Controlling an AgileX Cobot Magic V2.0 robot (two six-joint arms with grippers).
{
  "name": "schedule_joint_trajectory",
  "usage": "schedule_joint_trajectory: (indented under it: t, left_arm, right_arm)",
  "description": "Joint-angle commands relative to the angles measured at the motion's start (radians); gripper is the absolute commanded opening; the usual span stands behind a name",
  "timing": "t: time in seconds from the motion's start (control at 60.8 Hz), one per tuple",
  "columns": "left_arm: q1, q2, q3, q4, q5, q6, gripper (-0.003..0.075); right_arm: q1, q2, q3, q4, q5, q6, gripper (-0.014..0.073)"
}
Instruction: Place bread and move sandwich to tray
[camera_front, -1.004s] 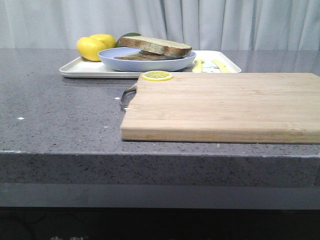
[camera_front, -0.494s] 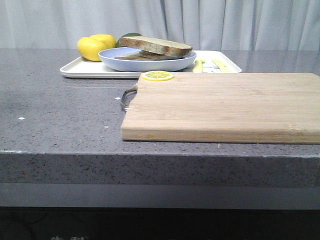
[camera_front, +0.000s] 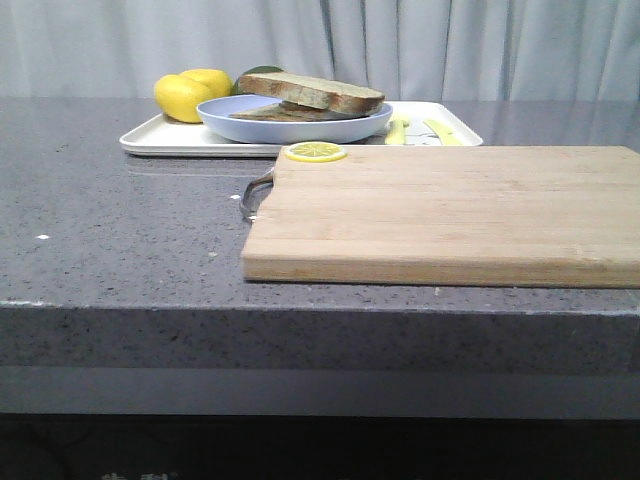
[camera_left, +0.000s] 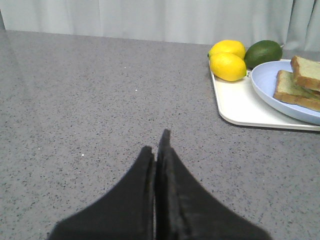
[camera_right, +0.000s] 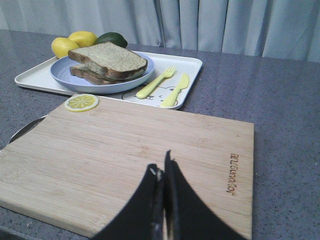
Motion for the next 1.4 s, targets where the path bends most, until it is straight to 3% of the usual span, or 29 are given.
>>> schedule_joint_trajectory:
  t: [0.0,0.691,0.84,1.169,1.383]
  left_arm:
    - [0.003,-0.064,0.014,-0.004,-0.098,-0.005,-0.002]
    - [0.003,-0.134,0.059,-0.004,-0.105,-0.005,-0.002]
    - [0.003,-0.227,0.175,-0.004,-0.191,-0.005,-0.002]
    - [0.003,-0.548,0.444,-0.076,-0.19,-0.005,-0.002]
    - [0.005,-0.549,0.504,-0.076,-0.215,-0.005,-0.002]
  right_arm:
    - [0.003,0.008,-0.028,0.0,-0.082,-0.001,-0.006]
    - [0.003,0.008,-0.028,0.0,-0.082,-0.001,-0.006]
    - [0.003,0.008,-0.028,0.0,-0.082,-0.001,-0.006]
    - [0.003,0.008,-0.028,0.0,-0.082,-0.001,-0.006]
    - [0.003,0.008,-0.028,0.0,-0.082,-0.001,-0.006]
